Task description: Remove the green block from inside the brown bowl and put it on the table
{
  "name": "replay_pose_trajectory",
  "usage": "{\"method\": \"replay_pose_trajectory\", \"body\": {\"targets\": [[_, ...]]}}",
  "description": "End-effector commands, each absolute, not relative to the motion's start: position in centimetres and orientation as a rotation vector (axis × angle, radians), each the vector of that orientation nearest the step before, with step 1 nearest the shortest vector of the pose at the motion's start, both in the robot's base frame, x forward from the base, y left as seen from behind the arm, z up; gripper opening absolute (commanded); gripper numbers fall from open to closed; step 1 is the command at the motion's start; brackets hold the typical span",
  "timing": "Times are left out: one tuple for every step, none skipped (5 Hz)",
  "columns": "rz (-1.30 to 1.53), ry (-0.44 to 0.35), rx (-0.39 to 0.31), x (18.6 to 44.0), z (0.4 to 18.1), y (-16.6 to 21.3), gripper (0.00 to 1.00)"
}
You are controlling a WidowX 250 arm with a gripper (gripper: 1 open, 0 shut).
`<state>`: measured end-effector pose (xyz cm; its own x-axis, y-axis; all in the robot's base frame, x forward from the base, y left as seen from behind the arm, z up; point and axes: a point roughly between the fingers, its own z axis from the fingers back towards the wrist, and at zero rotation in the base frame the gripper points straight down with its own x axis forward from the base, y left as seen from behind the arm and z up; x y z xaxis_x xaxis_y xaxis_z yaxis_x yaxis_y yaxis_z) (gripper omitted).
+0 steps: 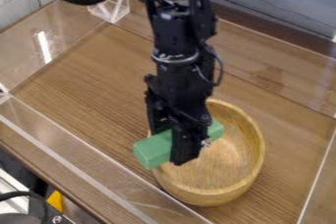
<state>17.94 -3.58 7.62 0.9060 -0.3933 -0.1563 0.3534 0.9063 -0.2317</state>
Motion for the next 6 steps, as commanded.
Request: {"method": "replay_pose_trajectory", "body": {"targets": [[-0.414, 0.155, -0.187, 19.0, 8.7, -2.5, 0.00], [-0.438, 0.155, -0.176, 19.6, 8.9, -1.0, 0.00], [-0.438, 0.148, -0.154, 20.5, 9.1, 2.4, 0.00], [-0.369, 0.134, -0.139, 20.9, 8.5, 4.7, 1.00], [-0.357, 0.123, -0.125, 21.0, 8.1, 5.0, 0.00], [-0.427, 0.127, -0.113, 21.3, 7.3, 5.6, 1.00]]}}
